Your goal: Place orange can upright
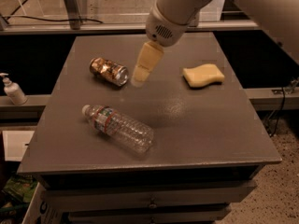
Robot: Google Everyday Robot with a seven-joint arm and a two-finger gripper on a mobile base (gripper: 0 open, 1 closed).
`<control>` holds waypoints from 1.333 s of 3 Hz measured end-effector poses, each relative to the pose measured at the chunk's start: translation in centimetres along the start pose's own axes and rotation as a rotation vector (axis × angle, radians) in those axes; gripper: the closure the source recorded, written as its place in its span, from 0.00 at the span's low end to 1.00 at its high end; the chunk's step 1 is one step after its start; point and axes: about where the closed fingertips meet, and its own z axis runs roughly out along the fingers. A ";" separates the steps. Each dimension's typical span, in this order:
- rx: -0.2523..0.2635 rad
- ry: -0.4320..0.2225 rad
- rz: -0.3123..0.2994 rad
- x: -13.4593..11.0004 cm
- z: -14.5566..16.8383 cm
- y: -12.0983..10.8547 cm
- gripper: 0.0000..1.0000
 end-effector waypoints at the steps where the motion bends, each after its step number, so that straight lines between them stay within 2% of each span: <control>1: 0.003 -0.004 0.027 -2.4 1.9 -0.6 0.00; 3: 0.004 0.012 0.097 -6.4 6.2 -1.5 0.00; 4: -0.001 0.037 0.109 -7.8 8.9 -1.9 0.00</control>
Offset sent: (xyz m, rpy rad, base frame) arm 0.0513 0.0782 -0.0242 0.0179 0.0448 -0.1236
